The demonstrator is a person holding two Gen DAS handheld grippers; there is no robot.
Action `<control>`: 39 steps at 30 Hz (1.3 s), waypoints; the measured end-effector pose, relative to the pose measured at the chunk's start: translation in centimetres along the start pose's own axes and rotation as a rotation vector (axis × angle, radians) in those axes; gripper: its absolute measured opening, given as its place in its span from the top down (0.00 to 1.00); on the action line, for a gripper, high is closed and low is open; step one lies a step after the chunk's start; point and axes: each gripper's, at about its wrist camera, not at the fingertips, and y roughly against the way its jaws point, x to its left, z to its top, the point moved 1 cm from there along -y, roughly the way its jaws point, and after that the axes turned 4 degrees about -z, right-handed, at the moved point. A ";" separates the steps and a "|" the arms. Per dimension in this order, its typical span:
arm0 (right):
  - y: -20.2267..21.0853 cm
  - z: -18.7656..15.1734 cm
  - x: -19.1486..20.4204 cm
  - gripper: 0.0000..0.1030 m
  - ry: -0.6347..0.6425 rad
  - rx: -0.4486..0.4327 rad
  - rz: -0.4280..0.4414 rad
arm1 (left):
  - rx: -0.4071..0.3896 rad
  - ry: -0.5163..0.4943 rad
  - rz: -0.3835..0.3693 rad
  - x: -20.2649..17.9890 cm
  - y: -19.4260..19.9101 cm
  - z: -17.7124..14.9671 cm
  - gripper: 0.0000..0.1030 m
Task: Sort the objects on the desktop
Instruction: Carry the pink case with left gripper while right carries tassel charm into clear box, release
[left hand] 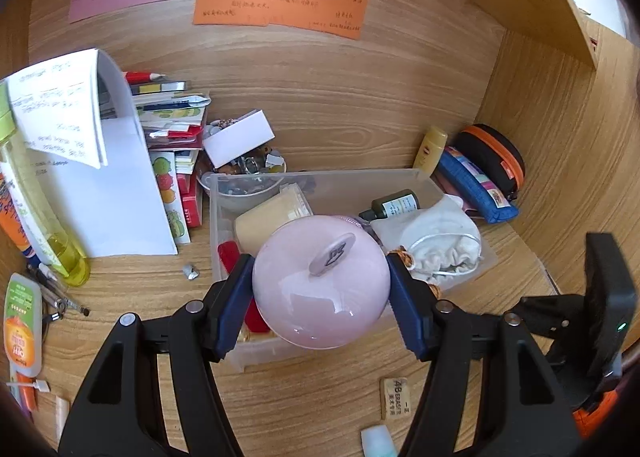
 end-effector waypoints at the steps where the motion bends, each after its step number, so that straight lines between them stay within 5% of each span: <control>1: -0.6 0.0 -0.1 0.83 0.005 0.020 -0.003 | 0.003 0.001 0.001 0.0 -0.2 0.1 0.38; 10: -3.6 -0.3 0.2 0.78 0.057 0.111 0.036 | 0.017 -0.019 0.014 -0.1 -1.5 0.9 0.38; 21: -1.8 0.2 1.6 0.83 0.062 0.028 0.086 | 0.045 -0.024 0.024 0.9 -3.7 0.2 0.38; 30: 2.2 4.6 0.7 0.83 0.021 -0.123 0.099 | 0.062 -0.013 0.016 1.3 -3.9 -0.1 0.38; 39: -1.5 7.4 -0.1 0.83 -0.005 -0.087 0.079 | 0.082 -0.036 0.028 0.9 -4.2 -0.4 0.38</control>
